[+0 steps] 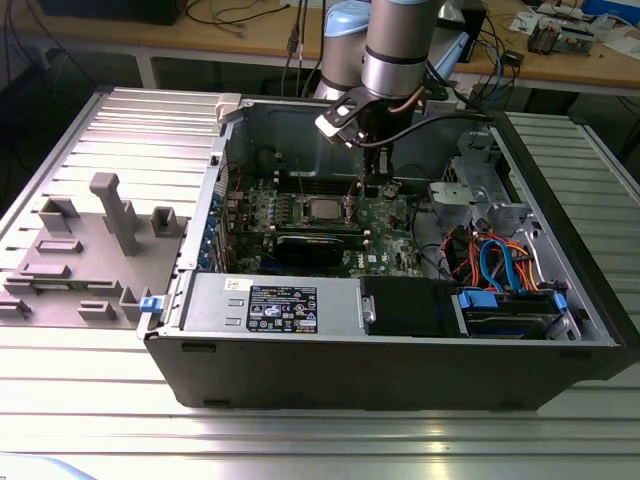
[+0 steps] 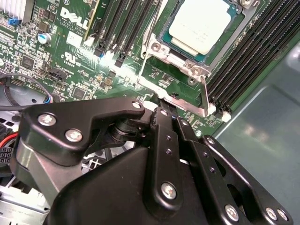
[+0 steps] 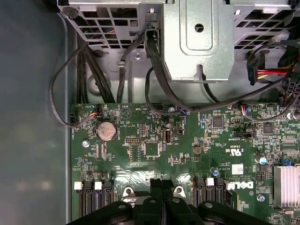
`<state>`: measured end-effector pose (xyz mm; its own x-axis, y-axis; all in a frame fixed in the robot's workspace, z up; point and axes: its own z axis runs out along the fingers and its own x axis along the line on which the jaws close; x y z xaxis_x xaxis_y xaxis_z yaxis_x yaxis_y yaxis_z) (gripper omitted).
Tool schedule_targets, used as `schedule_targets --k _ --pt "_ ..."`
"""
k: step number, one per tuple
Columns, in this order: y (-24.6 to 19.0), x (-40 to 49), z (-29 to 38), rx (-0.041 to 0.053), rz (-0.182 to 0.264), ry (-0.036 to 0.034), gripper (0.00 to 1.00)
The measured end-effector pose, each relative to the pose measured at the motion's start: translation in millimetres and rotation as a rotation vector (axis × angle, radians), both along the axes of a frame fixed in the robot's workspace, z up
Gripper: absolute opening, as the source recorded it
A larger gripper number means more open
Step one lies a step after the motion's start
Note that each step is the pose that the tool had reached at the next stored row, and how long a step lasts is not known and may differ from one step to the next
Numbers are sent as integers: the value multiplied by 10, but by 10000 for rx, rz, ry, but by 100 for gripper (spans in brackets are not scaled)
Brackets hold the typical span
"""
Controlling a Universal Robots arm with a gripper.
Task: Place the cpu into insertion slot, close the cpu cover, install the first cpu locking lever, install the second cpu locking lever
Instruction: 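Close the cpu cover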
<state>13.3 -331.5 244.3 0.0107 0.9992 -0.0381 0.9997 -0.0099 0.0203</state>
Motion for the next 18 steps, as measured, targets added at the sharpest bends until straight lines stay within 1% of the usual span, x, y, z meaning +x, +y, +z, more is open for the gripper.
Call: schedule_targets --k 7,18 --pt "0 -45 0 0 0 0 11" --pt "0 -75 0 0 1 0 11"
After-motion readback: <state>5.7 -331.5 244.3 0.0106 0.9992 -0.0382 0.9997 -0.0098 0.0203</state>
